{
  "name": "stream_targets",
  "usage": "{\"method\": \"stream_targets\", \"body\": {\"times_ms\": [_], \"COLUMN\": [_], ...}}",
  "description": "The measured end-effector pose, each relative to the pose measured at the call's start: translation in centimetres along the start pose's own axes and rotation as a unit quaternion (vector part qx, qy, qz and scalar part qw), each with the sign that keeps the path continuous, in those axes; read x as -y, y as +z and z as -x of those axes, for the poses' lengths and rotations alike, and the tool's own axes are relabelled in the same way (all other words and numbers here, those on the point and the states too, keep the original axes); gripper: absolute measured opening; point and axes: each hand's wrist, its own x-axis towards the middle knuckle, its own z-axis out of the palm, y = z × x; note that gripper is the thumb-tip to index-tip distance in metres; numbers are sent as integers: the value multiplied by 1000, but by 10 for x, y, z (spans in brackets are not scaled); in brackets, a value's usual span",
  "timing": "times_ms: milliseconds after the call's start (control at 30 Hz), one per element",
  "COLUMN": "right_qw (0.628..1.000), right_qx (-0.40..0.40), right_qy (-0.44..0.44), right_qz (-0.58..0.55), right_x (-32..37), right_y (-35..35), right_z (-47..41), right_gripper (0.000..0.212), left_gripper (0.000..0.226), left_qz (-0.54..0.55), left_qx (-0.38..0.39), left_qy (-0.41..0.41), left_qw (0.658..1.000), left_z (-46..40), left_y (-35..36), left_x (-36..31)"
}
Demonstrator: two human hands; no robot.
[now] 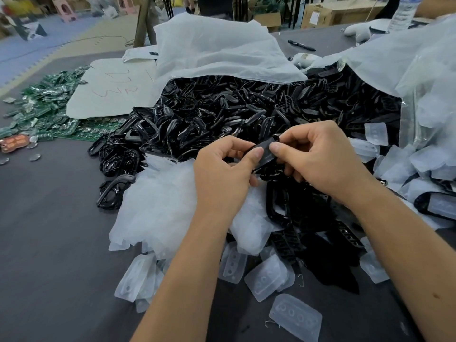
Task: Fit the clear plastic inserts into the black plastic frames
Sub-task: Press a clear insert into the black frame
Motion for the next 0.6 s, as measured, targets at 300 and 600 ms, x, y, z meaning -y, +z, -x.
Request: {"method": "stream_targets", "body": {"times_ms": [300, 600], "right_qw": [993, 994], "right_qx": [14, 13], "right_qy": [33, 83], "right_qz": [-113, -74], "right_x": [-1, -11], "right_y": [2, -4], "right_z": [-3, -5], "right_gripper": [4, 7], "left_gripper": [4, 23], "left_qz": [32, -25], "left_qx": [8, 38], "left_qy": [5, -17], "left_qw": [999, 999], "left_z": [-2, 0], "left_y": [-2, 1], "left_x": [2, 3]}}
